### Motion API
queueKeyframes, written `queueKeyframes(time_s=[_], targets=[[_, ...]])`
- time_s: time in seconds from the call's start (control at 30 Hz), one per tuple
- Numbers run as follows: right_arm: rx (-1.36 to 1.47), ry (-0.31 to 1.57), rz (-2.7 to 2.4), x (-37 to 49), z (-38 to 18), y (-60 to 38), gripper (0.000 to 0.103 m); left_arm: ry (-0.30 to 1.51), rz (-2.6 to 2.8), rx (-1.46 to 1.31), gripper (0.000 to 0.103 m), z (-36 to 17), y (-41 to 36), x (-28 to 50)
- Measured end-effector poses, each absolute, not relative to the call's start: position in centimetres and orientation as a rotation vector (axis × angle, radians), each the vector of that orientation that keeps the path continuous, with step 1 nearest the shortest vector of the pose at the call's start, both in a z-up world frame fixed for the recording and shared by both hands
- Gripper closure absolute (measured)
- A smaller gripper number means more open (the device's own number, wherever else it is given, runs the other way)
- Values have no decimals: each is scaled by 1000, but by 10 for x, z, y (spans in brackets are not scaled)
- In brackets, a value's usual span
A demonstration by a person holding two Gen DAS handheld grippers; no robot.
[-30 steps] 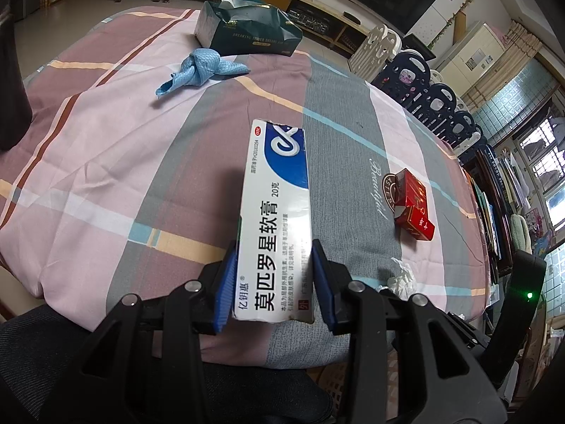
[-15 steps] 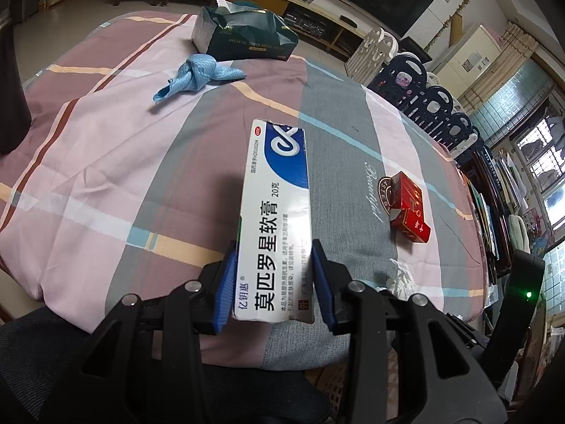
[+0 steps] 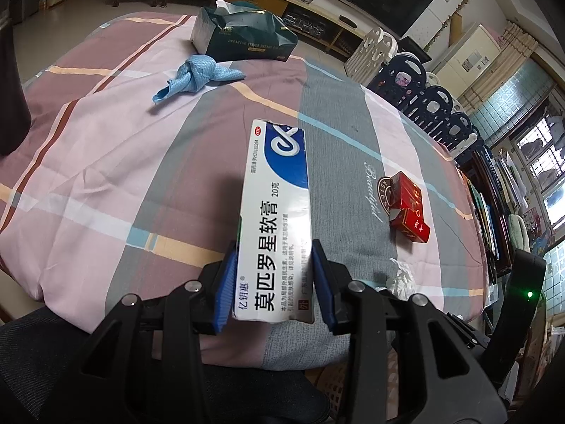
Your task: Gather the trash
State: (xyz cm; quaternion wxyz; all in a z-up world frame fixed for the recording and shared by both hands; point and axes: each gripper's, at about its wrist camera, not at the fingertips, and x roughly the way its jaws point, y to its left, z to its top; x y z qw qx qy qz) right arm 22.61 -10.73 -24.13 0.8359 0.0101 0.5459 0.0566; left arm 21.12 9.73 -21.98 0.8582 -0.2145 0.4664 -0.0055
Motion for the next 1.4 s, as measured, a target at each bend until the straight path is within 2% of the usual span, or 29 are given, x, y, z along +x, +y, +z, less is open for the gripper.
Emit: queueKeyframes(time_s=[1.4], targets=[[26, 1154, 121, 224, -240, -108, 73, 973, -20, -445, 62, -219, 96, 212]])
